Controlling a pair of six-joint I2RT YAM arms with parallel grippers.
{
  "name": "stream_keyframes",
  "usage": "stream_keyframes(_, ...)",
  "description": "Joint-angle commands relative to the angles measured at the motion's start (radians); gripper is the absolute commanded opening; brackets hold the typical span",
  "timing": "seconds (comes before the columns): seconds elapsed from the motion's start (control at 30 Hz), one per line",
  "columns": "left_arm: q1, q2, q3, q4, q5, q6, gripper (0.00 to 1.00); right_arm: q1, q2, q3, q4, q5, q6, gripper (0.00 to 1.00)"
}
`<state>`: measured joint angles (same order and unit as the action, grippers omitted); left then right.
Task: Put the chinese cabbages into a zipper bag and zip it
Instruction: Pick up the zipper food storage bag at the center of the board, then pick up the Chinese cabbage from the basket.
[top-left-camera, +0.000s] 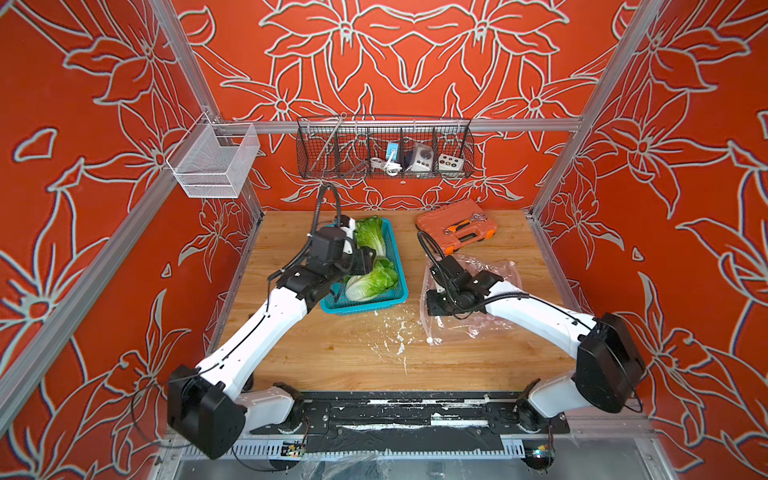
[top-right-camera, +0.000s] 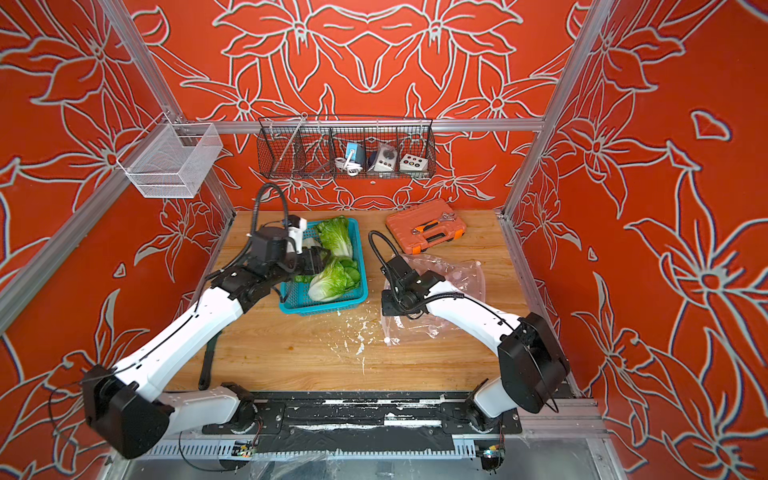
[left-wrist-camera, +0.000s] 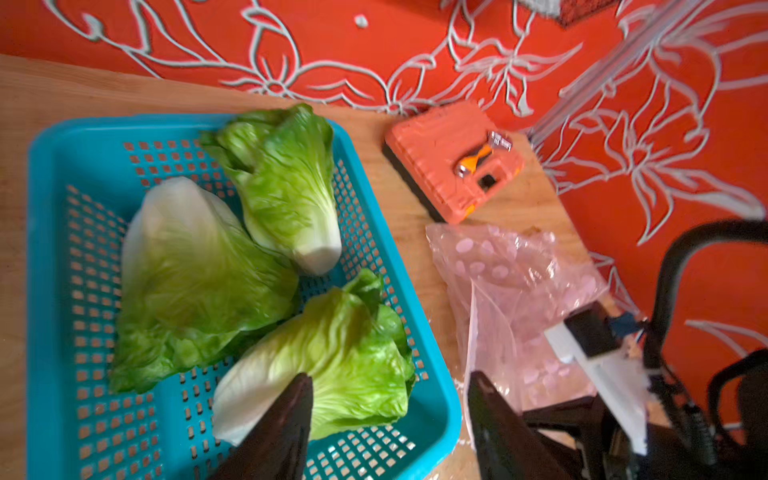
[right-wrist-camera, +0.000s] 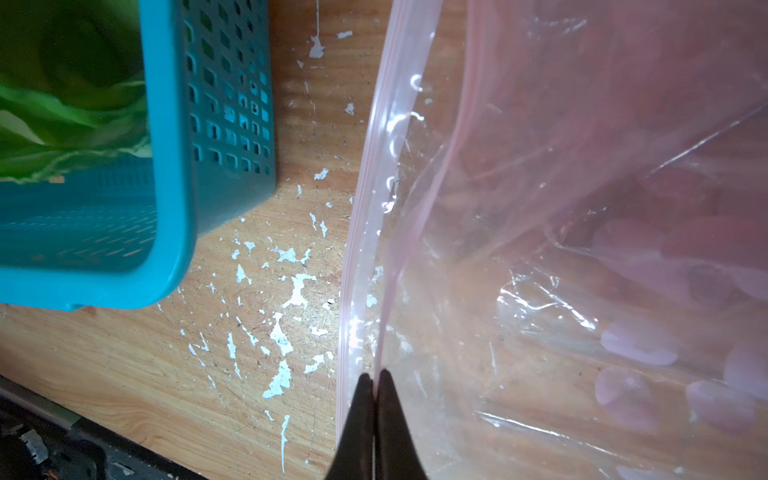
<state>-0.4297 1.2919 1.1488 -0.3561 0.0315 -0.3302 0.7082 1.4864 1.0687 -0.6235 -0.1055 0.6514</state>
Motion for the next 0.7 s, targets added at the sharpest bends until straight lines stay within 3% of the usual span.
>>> stream_keyframes(0.0, -0.015, 0.112, 0.103, -0.144, -0.098, 0.120, 0.63, -0.014, -0.030, 0.011, -0.002, -0.028, -0.029, 0.00)
stream_keyframes(0.2, -0.140, 0.282, 0.276, -0.296, -0.204, 0.154, 0.66, -0.021, -0.060, -0.014, 0.004, -0.037, -0.023, 0.00)
stream_keyframes(0.33, -0.199, 0.376, 0.310, -0.386, -0.339, 0.158, 0.76, -0.027, -0.048, -0.031, 0.024, -0.058, -0.023, 0.00)
stream_keyframes(0.47, -0.209, 0.488, 0.343, -0.454, -0.400, 0.148, 0.77, -0.029, -0.040, -0.039, 0.042, -0.069, -0.018, 0.00)
stream_keyframes(0.67, -0.209, 0.570, 0.283, -0.422, -0.444, 0.136, 0.81, -0.045, -0.045, -0.042, 0.044, -0.071, -0.029, 0.00)
